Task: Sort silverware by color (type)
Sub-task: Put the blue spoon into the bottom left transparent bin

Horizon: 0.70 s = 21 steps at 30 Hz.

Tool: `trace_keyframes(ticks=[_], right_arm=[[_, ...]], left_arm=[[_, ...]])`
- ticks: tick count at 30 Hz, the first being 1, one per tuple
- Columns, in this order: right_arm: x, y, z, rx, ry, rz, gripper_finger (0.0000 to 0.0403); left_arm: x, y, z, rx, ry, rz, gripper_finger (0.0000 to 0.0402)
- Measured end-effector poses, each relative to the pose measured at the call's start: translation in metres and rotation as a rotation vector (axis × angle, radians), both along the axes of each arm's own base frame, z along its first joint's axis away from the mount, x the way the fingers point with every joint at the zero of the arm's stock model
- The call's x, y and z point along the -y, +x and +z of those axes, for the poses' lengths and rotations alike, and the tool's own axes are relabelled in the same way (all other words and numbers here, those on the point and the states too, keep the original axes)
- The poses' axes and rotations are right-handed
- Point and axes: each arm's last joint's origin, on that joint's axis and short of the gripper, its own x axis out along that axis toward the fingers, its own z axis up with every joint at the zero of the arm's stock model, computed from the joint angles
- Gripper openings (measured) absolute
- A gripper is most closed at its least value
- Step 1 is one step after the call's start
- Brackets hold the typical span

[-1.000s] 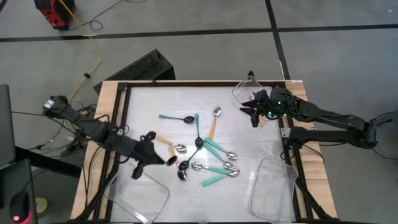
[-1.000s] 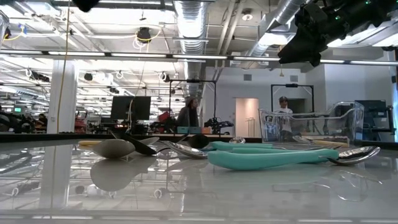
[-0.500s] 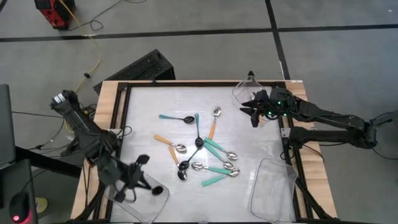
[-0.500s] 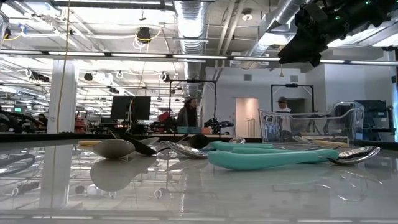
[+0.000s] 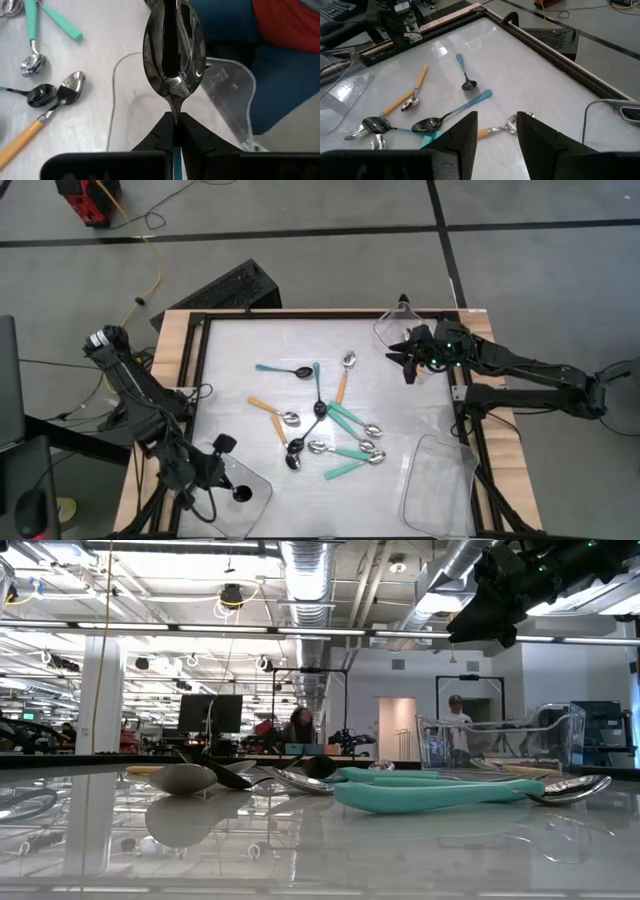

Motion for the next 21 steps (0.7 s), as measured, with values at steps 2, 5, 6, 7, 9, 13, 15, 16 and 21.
trace_keyframes(ticks=[2,5,6,7,9,13,15,16,21], right_arm=[[0.000,0.000,0.000,0.005,0.013,-0.006,0.0162],[0.000,0.000,0.000,0.005,0.022,-0.010,0.0162],[0.000,0.000,0.000,0.004,0.022,-0.010,0.0162],[0.000,0.000,0.000,0.003,0.023,-0.010,0.0162],[0.000,0.000,0.000,0.004,0.022,-0.010,0.0162],[0.000,0.000,0.000,0.003,0.023,-0.010,0.0162],[0.000,0.000,0.000,0.002,0.023,-0.010,0.0162],[0.000,0.000,-0.001,0.002,0.023,-0.010,0.0162],[0.000,0.000,-0.001,0.001,0.021,-0.009,0.0162]], left_arm=[[0.000,0.000,-0.006,-0.005,0.034,0.004,0.0000],[0.001,0.000,-0.021,-0.048,0.075,-0.001,0.0000],[0.001,0.001,-0.025,-0.067,0.080,-0.001,0.0000],[0.001,0.002,-0.028,-0.083,0.083,-0.002,0.0000],[0.003,0.004,-0.032,-0.093,0.089,-0.004,0.0000],[0.004,0.006,-0.036,-0.100,0.105,0.006,0.0000],[0.006,0.007,-0.039,-0.113,0.115,0.007,0.0000],[0.007,0.008,-0.041,-0.122,0.118,0.004,0.0000],[0.010,0.010,-0.038,-0.126,0.097,0.025,0.0000]])
